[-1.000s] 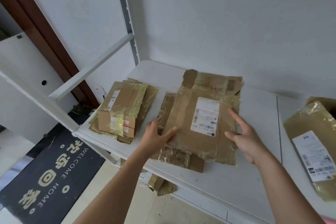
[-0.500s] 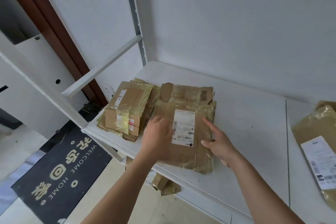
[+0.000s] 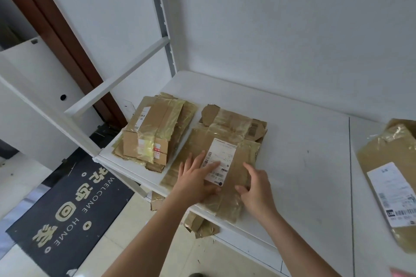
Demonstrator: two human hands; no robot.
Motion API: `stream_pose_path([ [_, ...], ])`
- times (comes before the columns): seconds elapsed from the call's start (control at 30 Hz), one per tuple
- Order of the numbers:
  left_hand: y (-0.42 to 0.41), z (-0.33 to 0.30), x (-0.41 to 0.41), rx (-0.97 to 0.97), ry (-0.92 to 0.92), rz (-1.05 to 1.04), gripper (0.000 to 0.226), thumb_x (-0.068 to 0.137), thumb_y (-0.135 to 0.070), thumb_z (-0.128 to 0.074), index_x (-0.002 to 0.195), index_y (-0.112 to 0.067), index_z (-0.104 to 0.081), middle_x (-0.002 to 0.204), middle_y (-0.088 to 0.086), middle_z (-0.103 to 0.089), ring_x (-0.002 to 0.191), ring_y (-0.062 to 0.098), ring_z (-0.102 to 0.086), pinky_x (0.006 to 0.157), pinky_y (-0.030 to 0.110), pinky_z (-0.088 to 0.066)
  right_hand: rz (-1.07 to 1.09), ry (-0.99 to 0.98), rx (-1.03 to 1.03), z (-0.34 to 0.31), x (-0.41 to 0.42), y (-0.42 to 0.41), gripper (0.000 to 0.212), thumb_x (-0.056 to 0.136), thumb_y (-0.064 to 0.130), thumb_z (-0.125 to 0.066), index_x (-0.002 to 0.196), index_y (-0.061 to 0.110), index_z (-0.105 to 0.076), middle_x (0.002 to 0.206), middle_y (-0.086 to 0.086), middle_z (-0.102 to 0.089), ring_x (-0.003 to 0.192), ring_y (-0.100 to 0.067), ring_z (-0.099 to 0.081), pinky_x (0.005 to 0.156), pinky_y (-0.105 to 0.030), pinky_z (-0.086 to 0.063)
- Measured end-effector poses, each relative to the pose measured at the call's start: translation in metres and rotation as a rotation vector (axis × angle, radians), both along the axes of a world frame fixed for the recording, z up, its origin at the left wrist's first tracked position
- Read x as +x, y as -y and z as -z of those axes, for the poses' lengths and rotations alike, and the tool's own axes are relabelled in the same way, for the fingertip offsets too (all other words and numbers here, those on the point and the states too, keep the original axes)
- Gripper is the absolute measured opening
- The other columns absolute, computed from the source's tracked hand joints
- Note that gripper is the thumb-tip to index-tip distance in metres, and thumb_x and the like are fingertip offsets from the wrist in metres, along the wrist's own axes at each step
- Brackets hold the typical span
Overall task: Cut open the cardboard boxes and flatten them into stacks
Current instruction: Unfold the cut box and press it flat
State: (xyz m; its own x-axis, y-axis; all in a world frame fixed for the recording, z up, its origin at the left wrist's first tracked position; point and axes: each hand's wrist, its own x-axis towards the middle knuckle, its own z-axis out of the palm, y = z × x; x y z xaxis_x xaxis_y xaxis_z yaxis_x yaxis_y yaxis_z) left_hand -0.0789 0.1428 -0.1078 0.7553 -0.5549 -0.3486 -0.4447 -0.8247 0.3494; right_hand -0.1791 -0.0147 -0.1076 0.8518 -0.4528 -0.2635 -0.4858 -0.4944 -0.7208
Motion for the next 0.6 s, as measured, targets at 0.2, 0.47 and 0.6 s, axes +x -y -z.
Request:
stream_pose_path([
  [0.2,0.005,-0.016,0.006,0.094,0.064,0.058,0.084,0.077,-0.052,-0.074,0.147,-0.047,-0.03,0.159,-0.006,-0.01,0.146,0.029,-0.006,0.119,0.052,-0.014,-0.144,-0.054,-0.434,-0.016,0.007,-0.011,0.072,0.087,0.03,-0.072,0.147,0.024,-0.033,0.151,-0.006,-0.021,0.135,-0.026,-0.028,0.105,-0.031,-0.039],
  [0.47,0.01,-0.022,0.027,0.279,0.147,0.182,0.106,0.068,-0.065,-0.075,0.151,-0.044,-0.013,0.154,0.004,-0.009,0.142,0.031,-0.015,0.113,0.051,-0.03,-0.454,-0.142,-0.47,-0.003,0.03,0.012,0.086,0.079,0.057,-0.071,0.151,0.03,-0.033,0.163,0.0,-0.01,0.15,-0.025,-0.008,0.122,-0.049,-0.012],
  [0.6,0.004,-0.013,0.034,0.27,0.092,0.216,0.102,0.071,-0.066,-0.071,0.151,-0.048,-0.01,0.158,0.003,-0.005,0.146,0.033,-0.007,0.111,0.056,-0.033,-0.441,-0.187,-0.504,0.007,0.024,0.004,0.082,0.089,0.051,-0.062,0.156,0.027,-0.019,0.165,0.001,0.009,0.152,-0.022,0.01,0.122,-0.043,-0.001],
])
